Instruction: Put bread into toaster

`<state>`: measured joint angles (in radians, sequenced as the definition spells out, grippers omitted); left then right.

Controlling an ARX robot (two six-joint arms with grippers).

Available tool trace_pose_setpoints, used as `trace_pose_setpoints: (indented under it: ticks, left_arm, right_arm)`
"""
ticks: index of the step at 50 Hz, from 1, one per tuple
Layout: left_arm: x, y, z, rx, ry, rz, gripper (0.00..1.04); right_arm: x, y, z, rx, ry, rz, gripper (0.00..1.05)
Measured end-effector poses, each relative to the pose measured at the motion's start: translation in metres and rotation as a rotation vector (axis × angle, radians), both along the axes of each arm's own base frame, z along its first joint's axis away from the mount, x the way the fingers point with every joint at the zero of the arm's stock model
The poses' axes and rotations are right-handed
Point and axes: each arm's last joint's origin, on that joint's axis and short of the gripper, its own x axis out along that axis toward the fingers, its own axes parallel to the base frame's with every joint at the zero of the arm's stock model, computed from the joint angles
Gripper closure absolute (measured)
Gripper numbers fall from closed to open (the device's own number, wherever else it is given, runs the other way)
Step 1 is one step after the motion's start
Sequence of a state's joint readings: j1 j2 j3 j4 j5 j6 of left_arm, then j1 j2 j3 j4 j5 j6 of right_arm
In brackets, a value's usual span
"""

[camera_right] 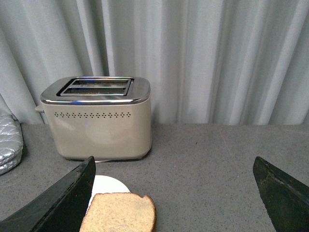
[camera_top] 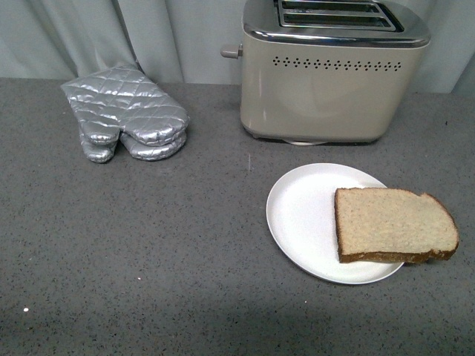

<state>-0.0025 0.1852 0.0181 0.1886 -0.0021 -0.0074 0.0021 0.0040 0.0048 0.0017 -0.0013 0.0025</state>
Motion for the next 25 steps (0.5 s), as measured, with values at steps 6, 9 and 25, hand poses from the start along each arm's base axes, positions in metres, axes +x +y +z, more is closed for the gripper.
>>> trace_pose_setpoints:
  ticks: [6,9,25]
  left_arm:
    - [-0.006,0.000,-0.004,0.000,0.030,-0.001,1.01]
    - [-0.010,0.000,-0.004,0.000,0.025,-0.002,1.01]
    - [-0.012,0.000,-0.003,0.000,0.006,-0.002,0.62]
  right_arm:
    - [0.000,0.000,0.000,0.000,0.000,0.000,0.10]
    - [0.000,0.000,0.000,0.000,0.000,0.000,0.10]
    - [0.000,0.000,0.000,0.000,0.000,0.000,0.10]
